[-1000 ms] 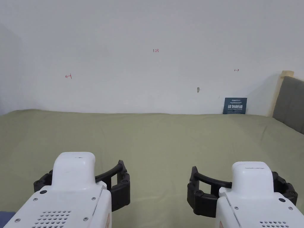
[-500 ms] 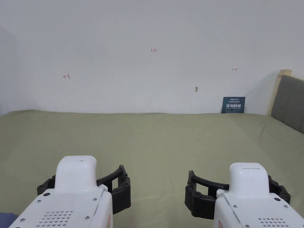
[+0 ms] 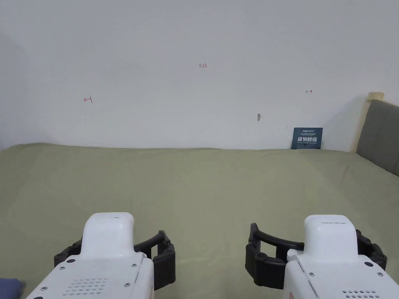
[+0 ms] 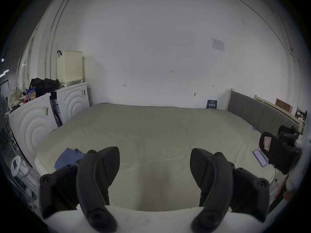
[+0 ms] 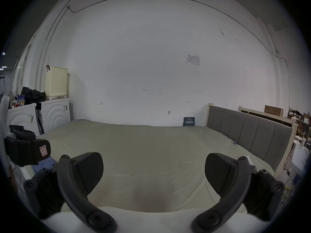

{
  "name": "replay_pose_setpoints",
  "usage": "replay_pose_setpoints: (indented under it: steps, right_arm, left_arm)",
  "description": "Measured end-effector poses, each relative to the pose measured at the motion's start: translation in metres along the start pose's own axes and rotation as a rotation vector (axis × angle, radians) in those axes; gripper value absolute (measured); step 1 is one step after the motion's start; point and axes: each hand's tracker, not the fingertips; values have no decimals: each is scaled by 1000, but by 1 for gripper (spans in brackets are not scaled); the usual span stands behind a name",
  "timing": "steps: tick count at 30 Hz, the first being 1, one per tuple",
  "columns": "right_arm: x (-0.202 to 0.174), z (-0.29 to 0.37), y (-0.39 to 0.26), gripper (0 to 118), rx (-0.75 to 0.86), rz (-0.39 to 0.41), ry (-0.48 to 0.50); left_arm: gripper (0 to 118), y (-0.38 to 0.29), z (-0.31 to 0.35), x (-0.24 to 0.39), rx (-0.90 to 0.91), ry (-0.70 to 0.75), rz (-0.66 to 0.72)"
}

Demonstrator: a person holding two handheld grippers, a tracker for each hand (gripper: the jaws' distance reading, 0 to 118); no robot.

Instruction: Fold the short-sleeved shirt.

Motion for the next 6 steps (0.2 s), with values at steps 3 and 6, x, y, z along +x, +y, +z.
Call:
replay_pose_setpoints:
  steps: [3,6]
  right_arm:
    - [-2,0,0,117,7,8,-1]
    - [-2,-1,0,117,1,9,-3]
  left_arm:
    - [93,0,2,0,10,-11,-2]
    - [93,4,3,-2,-23,-39,27]
